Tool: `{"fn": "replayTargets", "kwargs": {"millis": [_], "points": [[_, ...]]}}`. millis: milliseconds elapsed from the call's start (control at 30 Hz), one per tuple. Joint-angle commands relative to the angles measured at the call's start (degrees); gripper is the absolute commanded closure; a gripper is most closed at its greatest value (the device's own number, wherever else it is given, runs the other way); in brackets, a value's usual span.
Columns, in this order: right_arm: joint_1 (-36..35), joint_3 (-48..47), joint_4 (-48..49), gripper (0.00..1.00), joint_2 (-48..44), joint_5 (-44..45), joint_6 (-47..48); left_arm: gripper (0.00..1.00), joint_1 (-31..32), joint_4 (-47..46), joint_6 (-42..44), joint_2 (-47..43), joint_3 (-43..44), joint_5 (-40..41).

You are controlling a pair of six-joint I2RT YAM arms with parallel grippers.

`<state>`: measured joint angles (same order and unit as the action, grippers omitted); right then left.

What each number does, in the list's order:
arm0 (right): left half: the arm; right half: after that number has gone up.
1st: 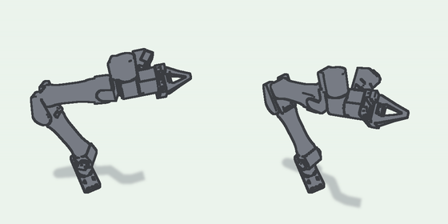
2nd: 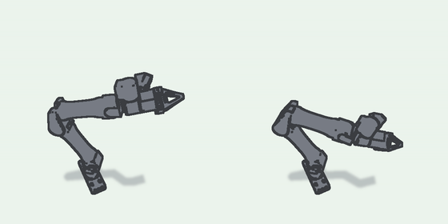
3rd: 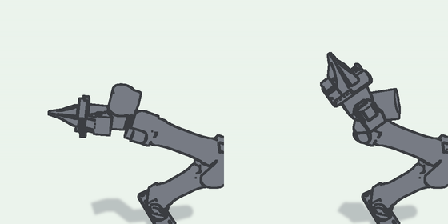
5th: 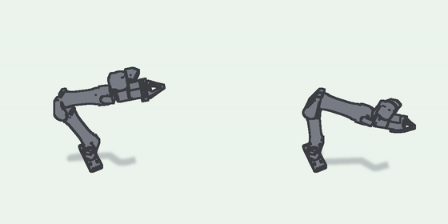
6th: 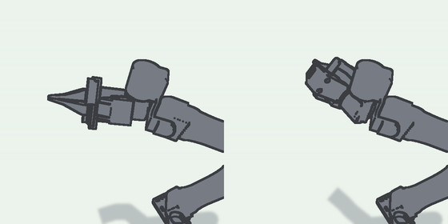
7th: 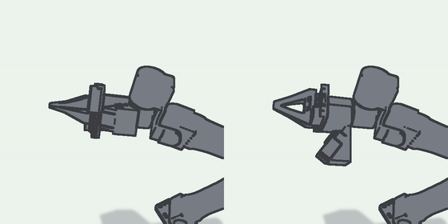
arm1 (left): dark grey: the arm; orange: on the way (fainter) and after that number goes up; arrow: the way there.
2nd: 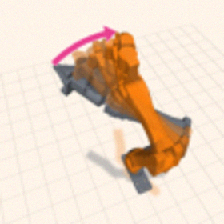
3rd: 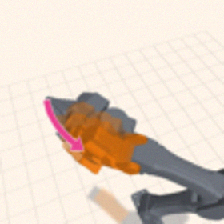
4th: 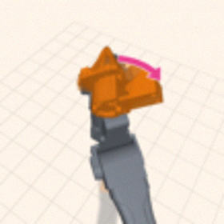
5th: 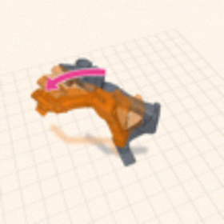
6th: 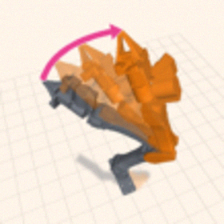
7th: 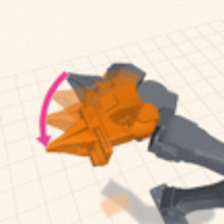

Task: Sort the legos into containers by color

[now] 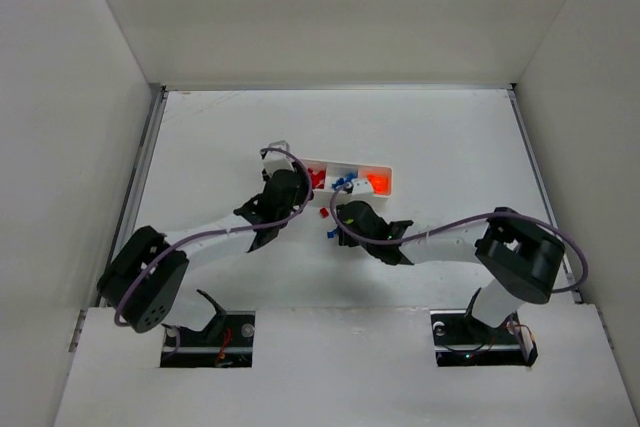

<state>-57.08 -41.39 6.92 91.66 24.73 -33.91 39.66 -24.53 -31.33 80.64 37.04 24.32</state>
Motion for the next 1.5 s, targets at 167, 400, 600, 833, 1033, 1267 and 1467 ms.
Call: {"fn": "replayTargets", "kwargs": {"millis": [167,400,600,833,1033,1267,1467], "points": [[-0.44,-5.72,2.31,0.52,4.84,4.98,0.96,0.61,6.78,1.15,-1.53,-12.78,-11.71,6.88],[-0.18,-7.92,2.31,0.58,7.92,5.94,-0.19,0.62,14.87,3.44,-4.96,-15.69,-15.76,10.84],[-0.27,-9.76,1.0,0.65,10.47,7.61,-0.54,0.61,21.28,3.44,-7.77,-15.6,-17.79,11.37],[-0.36,-9.15,0.03,0.75,8.99,8.58,-1.25,0.57,26.21,3.35,-9.01,-11.04,-16.47,13.03],[-0.44,-8.01,-0.5,0.75,0.38,7.88,0.68,0.53,28.32,2.83,-8.92,-7.26,-14.01,13.83],[2.18,-8.79,-0.5,0.75,-7.1,5.15,4.2,0.53,28.76,2.39,-9.18,-4.62,-11.9,14.0],[7.72,-13.8,1.16,0.74,-2.46,1.46,7.72,0.53,29.02,2.12,-8.66,-0.05,-9.09,14.09]]}}
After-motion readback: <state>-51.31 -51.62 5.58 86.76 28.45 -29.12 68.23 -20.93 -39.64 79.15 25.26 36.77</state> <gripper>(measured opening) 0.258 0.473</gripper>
